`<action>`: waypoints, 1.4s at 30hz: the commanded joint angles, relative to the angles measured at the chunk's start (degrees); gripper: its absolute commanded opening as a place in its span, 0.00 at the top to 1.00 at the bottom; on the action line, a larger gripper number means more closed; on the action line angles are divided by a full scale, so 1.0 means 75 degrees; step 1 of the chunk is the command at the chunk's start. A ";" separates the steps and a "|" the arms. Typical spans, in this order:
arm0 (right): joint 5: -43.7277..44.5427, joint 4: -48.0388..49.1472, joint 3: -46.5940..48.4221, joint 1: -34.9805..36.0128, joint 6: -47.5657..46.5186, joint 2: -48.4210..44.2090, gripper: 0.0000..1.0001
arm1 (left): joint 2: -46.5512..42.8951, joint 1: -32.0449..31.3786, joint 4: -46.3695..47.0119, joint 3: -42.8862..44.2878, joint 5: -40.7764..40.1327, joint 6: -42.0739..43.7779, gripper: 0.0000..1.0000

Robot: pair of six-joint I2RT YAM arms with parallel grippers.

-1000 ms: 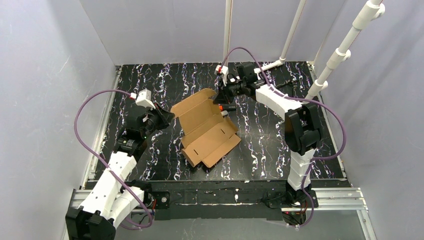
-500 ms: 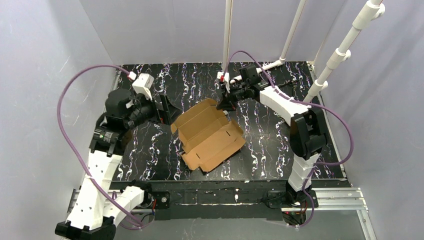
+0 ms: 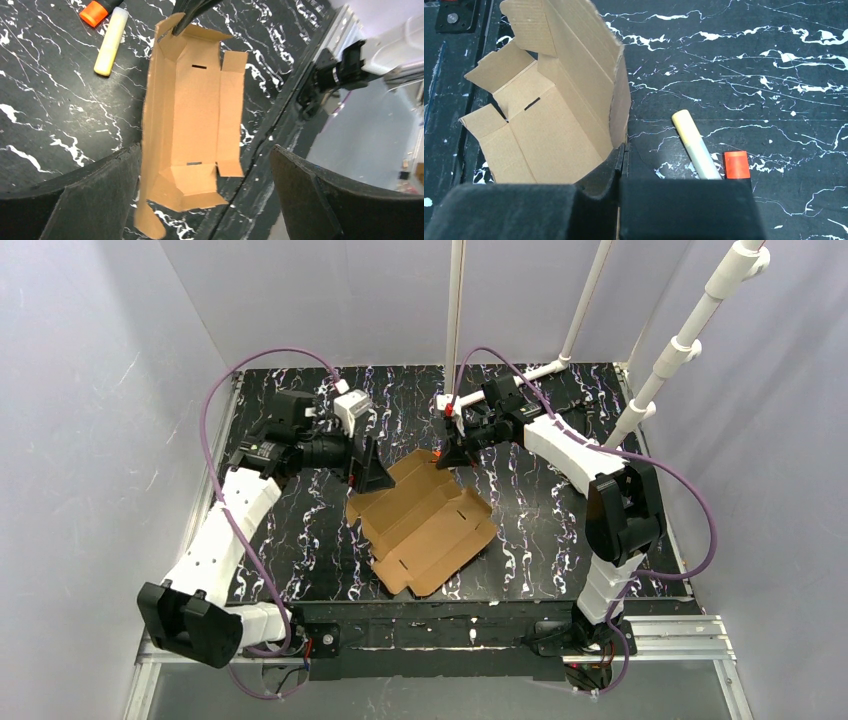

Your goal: Fold the paper box

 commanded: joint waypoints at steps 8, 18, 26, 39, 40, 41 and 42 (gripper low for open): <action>-0.0495 -0.0198 0.0094 0.0030 -0.0245 -0.0082 0.99 | 0.0274 -0.0233 0.1805 -0.1285 -0.0224 0.0812 0.06; -0.0439 -0.0158 0.0145 0.0030 -0.0143 0.0079 0.99 | 0.0869 -0.0381 0.2388 -0.1815 0.0030 0.0390 0.48; -0.0410 -0.0143 0.0154 0.0052 0.0018 0.0139 0.99 | 0.0714 -0.0691 0.2381 -0.2114 -0.0761 0.0404 0.97; 0.1542 0.0273 -0.1587 0.0000 0.0775 -0.2118 0.01 | -0.1139 -0.0757 0.2178 -0.2700 -0.1652 -0.0755 1.00; 0.1814 0.0620 -0.1907 -0.0036 0.1046 -0.2234 0.02 | -0.1199 -0.0752 0.2136 -0.2733 -0.1662 -0.0815 1.00; 0.2069 0.0975 -0.2274 -0.0106 0.1291 -0.2323 0.02 | -0.1261 -0.0751 0.2081 -0.2761 -0.1649 -0.0853 1.00; 0.2193 0.1235 -0.2453 -0.0223 0.1497 -0.2383 0.02 | -0.1298 -0.0760 0.2061 -0.2794 -0.1637 -0.0875 1.00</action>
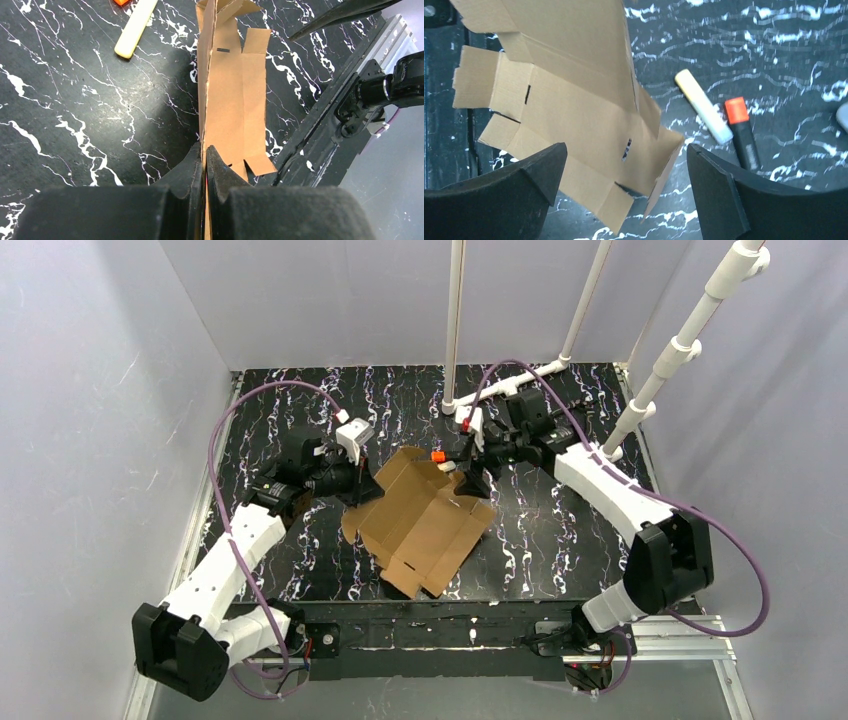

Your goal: Fold the paper box

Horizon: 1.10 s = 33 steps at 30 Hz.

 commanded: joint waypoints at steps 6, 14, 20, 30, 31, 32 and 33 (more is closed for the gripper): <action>0.0324 0.1623 -0.0933 -0.0764 0.1478 -0.0010 0.02 | -0.0344 -0.0074 -0.0387 -0.0193 -0.0078 -0.0317 1.00; 0.0243 0.1816 -0.0873 -0.0712 0.1649 0.0759 0.05 | 0.0140 -0.0073 -0.0881 0.0412 -0.0115 -0.0447 1.00; 0.0291 0.1938 -0.1087 -0.0552 0.1588 0.0960 0.07 | 0.0384 -0.0072 -0.1174 0.0786 -0.0163 -0.0458 1.00; 0.0463 0.2483 -0.1370 -0.0436 0.1605 0.1436 0.29 | 0.0877 -0.0072 -0.1820 0.1492 -0.0221 -0.0404 1.00; 0.0435 0.2524 -0.1425 -0.0436 0.1566 0.1447 0.35 | 0.0924 -0.0072 -0.1872 0.1559 -0.0241 -0.0434 1.00; 0.0403 0.2570 -0.1519 -0.0436 0.1526 0.1418 0.40 | 0.0964 -0.0072 -0.1913 0.1616 -0.0242 -0.0484 1.00; 0.0319 0.2642 -0.1583 -0.0436 0.1499 0.1365 0.48 | 0.1027 -0.0074 -0.1949 0.1688 -0.0253 -0.0551 1.00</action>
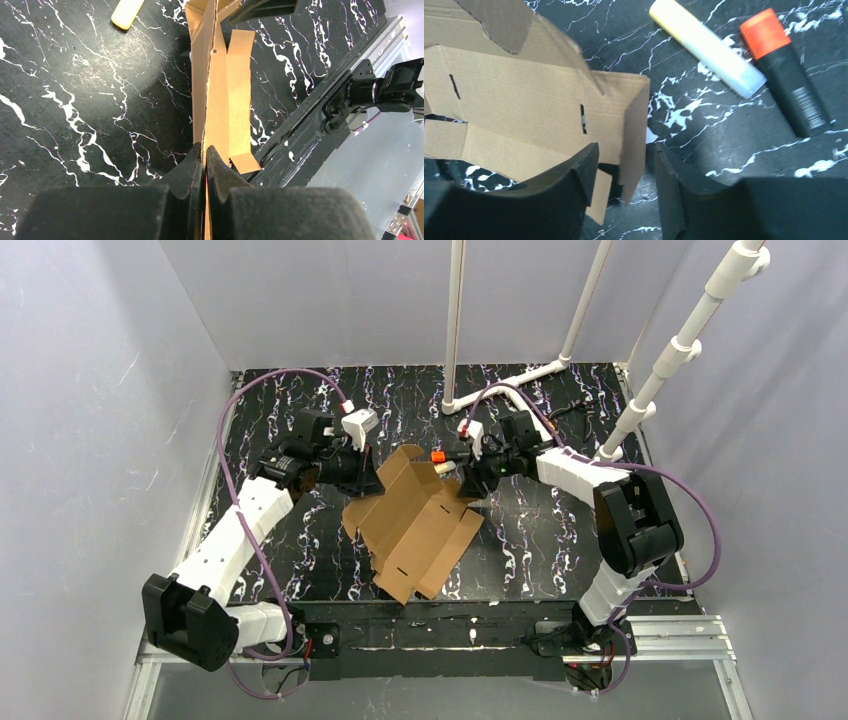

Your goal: Fold the paper box

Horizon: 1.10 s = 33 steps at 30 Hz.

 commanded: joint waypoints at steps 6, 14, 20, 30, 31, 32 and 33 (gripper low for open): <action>-0.0427 0.1022 -0.0435 0.0018 0.0255 -0.0493 0.88 | 0.0341 0.0029 -0.0351 0.0611 0.0170 -0.0827 1.00; -0.0451 0.2423 -0.1202 -0.0157 0.1087 -0.0968 0.99 | 0.0384 0.0648 0.0942 -0.0125 0.1650 -0.2384 1.00; -0.0583 0.3381 -0.1678 -0.0157 0.1504 -0.0958 0.99 | 0.0733 0.0723 0.1188 -0.0180 0.1993 -0.2807 1.00; -0.0554 0.3718 -0.1975 -0.0163 0.1413 -0.1095 0.99 | 0.1055 0.0868 0.1172 0.0112 0.2920 -0.3165 1.00; -0.0480 0.3703 -0.1976 -0.0168 0.1441 -0.1075 0.99 | 0.0978 0.0879 0.1358 0.0046 0.2999 -0.3299 1.00; -0.0417 0.3675 -0.1970 -0.0175 0.1462 -0.1051 0.99 | 0.0877 0.0893 0.1484 -0.0033 0.3083 -0.3400 1.00; -0.0388 0.3641 -0.1950 -0.0189 0.1478 -0.1030 0.99 | 0.0829 0.0908 0.1573 -0.0058 0.3149 -0.3478 1.00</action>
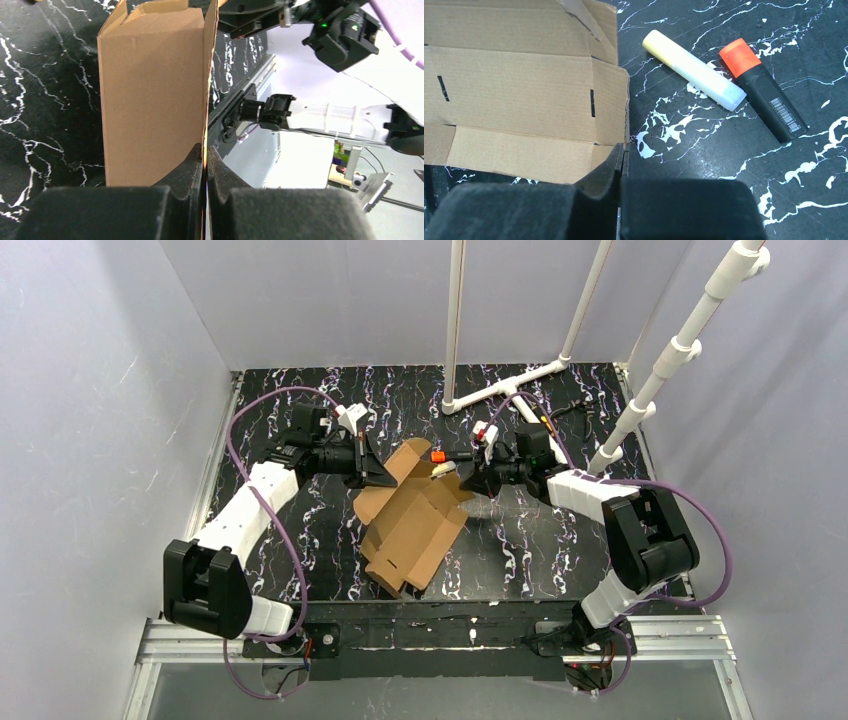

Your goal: Fold the paper box

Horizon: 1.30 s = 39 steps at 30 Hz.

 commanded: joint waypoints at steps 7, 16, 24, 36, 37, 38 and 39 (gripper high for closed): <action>0.0083 0.0310 0.0000 -0.0035 0.0218 -0.0142 0.99 | -0.0600 0.0092 0.1223 -0.0324 0.1068 -0.0983 1.00; -0.0394 -0.0475 0.0214 -0.0035 -0.0429 0.0209 0.99 | -0.0886 0.0257 0.1652 -0.0760 0.0919 -0.1117 1.00; -0.0555 -0.0595 0.0354 0.0011 -0.0219 0.0609 0.99 | -0.1245 0.0360 0.3219 -0.1528 0.0799 -0.1482 1.00; -0.0528 -0.0669 0.0542 0.0012 -0.0103 0.0439 0.99 | -0.0988 0.0443 0.3382 -0.1967 0.0966 -0.1260 1.00; -0.0569 -0.0691 0.0558 0.0012 -0.0156 0.0382 0.99 | -0.0933 0.0450 0.3443 -0.1965 0.0982 -0.1335 1.00; -0.0608 -0.0728 0.0570 0.0006 -0.0220 0.0343 0.99 | -0.0880 0.0445 0.3483 -0.1934 0.1009 -0.1384 1.00; -0.0651 -0.0744 0.0576 0.0011 -0.0269 0.0300 0.99 | -0.0785 0.0445 0.3480 -0.1886 0.1035 -0.1412 1.00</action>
